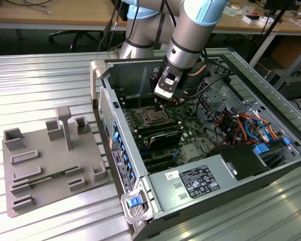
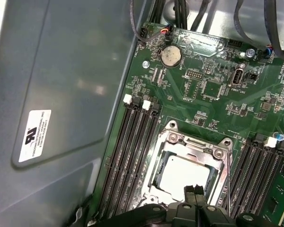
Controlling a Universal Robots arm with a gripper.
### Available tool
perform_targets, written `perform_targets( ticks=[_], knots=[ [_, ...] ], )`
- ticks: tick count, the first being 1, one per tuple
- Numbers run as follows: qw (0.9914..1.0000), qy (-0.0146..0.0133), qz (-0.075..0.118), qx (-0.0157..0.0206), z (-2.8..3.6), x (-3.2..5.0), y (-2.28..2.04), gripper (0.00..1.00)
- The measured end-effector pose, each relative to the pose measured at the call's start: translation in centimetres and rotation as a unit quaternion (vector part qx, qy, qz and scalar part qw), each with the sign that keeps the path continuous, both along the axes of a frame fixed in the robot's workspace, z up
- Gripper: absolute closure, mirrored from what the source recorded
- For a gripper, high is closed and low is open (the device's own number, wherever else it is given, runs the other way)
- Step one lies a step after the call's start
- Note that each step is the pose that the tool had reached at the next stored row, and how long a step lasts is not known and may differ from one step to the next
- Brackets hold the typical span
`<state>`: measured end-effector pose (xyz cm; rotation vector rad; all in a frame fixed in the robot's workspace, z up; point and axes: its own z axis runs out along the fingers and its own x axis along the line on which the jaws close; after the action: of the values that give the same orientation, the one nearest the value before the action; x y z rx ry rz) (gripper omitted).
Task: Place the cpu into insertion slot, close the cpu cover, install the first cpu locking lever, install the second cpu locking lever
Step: 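Install the first cpu locking lever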
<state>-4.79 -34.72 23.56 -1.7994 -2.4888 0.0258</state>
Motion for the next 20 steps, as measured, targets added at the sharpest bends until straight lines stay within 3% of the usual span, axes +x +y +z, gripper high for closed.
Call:
perform_targets(
  ticks=[20],
  knots=[
    [0.99889, 0.0, 0.047, 0.0, 0.0, 0.0, 0.0, 0.89]
  ],
)
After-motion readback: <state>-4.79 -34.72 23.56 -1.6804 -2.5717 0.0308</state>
